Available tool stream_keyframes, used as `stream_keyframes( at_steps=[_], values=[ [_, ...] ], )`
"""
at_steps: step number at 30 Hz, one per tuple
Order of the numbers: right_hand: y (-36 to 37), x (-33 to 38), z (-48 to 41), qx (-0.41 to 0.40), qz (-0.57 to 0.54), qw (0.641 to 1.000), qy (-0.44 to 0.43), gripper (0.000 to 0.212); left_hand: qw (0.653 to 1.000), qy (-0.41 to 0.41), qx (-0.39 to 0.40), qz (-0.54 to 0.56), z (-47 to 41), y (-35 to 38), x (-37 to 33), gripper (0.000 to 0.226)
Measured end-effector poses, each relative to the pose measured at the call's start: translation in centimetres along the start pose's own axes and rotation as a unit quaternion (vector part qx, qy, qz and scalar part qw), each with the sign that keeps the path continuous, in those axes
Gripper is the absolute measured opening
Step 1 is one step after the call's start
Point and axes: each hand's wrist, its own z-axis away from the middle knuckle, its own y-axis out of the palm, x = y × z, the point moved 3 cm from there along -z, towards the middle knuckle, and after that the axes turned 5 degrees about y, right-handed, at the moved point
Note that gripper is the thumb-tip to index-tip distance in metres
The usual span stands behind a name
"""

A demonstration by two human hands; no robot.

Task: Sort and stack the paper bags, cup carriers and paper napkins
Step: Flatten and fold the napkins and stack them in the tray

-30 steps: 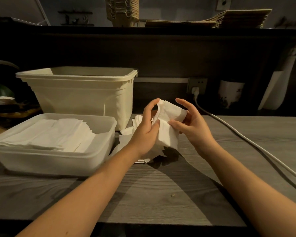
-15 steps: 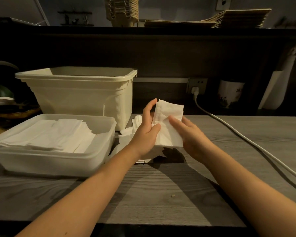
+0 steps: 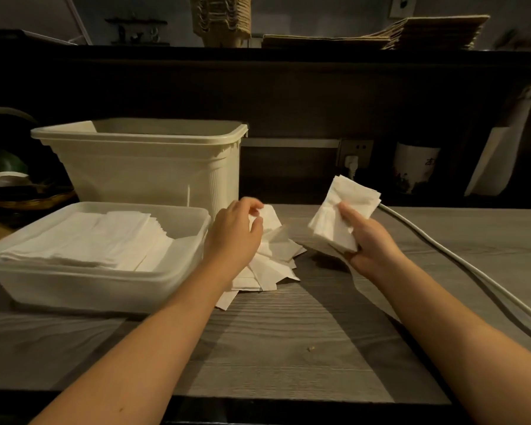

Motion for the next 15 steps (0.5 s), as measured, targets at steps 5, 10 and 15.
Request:
stream_keyframes(
  at_steps=[5, 10, 15],
  values=[
    [-0.8, 0.0, -0.2, -0.052, 0.026, 0.998, 0.004, 0.043, 0.993, -0.022, 0.106, -0.055, 0.6, 0.9, 0.6, 0.033],
    [-0.7, -0.1, -0.3, -0.052, 0.062, 0.997, 0.002, 0.040, 0.981, -0.021, 0.174, -0.079, 1.2, 1.3, 0.3, 0.037],
    [-0.4, -0.1, -0.3, -0.037, 0.071, 0.997, 0.005, 0.025, 0.990, -0.063, 0.113, 0.053, 0.6, 0.8, 0.1, 0.018]
  ],
)
